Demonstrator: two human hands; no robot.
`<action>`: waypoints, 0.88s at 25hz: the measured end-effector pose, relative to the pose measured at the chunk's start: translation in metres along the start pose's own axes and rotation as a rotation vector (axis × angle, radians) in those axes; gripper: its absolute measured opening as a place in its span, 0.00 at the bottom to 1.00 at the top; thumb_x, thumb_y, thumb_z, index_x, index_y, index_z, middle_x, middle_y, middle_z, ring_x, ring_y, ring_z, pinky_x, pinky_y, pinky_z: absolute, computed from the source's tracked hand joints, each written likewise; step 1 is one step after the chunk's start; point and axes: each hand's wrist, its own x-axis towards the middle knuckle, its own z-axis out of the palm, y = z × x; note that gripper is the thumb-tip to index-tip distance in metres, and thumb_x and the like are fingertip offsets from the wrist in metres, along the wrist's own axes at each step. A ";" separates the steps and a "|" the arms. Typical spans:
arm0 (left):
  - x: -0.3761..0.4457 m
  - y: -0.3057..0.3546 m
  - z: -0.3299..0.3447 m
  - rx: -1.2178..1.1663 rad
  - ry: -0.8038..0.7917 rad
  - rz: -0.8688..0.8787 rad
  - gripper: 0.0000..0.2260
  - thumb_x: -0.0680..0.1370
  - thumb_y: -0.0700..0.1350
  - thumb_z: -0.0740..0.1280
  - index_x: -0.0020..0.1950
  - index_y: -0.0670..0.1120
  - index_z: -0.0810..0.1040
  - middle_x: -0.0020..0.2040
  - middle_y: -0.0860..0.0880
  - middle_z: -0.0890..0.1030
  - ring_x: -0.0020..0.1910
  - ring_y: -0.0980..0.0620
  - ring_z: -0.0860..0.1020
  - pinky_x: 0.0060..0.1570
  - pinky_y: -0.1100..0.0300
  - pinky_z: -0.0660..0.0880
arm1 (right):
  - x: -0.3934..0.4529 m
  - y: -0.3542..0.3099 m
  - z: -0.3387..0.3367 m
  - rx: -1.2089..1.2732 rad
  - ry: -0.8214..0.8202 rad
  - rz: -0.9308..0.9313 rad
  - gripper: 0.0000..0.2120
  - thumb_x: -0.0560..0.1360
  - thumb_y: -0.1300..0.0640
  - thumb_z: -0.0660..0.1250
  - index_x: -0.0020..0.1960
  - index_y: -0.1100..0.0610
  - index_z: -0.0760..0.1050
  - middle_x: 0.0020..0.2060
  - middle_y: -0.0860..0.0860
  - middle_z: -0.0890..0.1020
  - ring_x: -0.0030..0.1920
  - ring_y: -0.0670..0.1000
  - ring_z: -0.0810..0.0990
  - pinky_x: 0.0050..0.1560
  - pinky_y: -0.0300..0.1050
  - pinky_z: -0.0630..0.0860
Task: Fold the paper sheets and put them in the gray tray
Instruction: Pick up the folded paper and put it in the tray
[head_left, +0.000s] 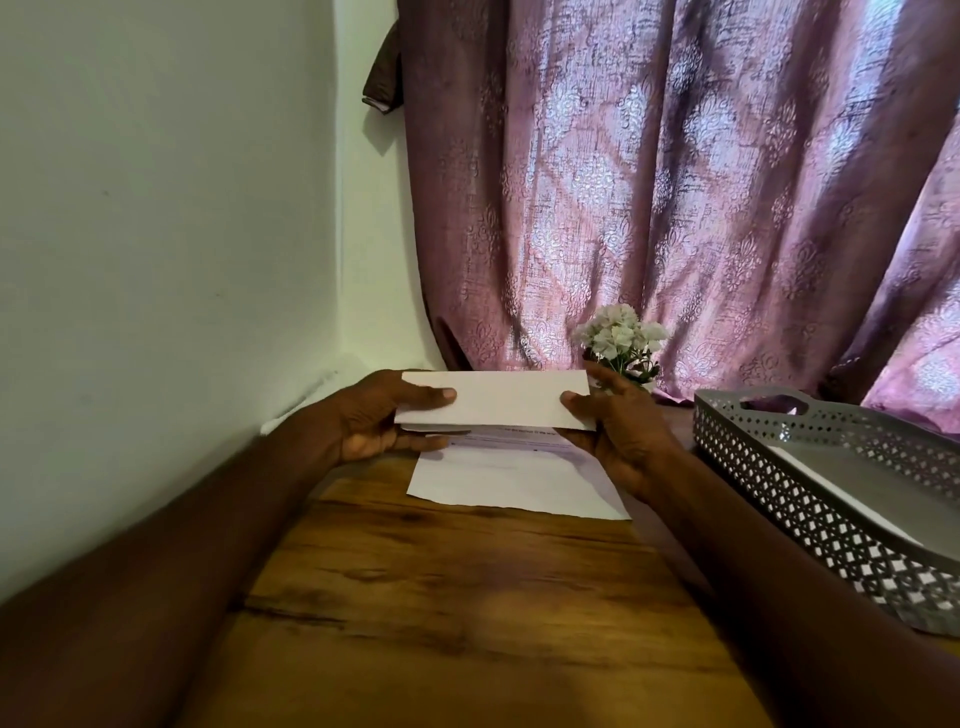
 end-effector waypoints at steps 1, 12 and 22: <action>0.001 -0.002 0.000 0.022 -0.004 0.006 0.23 0.71 0.38 0.77 0.65 0.40 0.80 0.61 0.38 0.84 0.57 0.40 0.85 0.41 0.50 0.85 | 0.000 0.001 -0.001 0.002 0.004 0.017 0.26 0.75 0.71 0.71 0.71 0.59 0.73 0.63 0.60 0.81 0.59 0.62 0.83 0.49 0.58 0.85; 0.003 0.004 0.000 0.129 0.192 0.118 0.20 0.68 0.37 0.80 0.59 0.38 0.84 0.53 0.41 0.88 0.52 0.43 0.87 0.45 0.50 0.86 | 0.001 0.005 -0.005 -0.118 0.056 0.083 0.16 0.66 0.69 0.79 0.53 0.66 0.82 0.46 0.59 0.88 0.42 0.55 0.89 0.36 0.43 0.84; -0.039 -0.011 0.031 0.486 0.669 0.411 0.12 0.84 0.46 0.67 0.51 0.36 0.81 0.34 0.42 0.84 0.23 0.50 0.81 0.22 0.61 0.75 | -0.022 0.001 0.010 -0.391 0.159 -0.258 0.04 0.78 0.59 0.72 0.48 0.60 0.83 0.41 0.60 0.87 0.30 0.54 0.85 0.27 0.43 0.78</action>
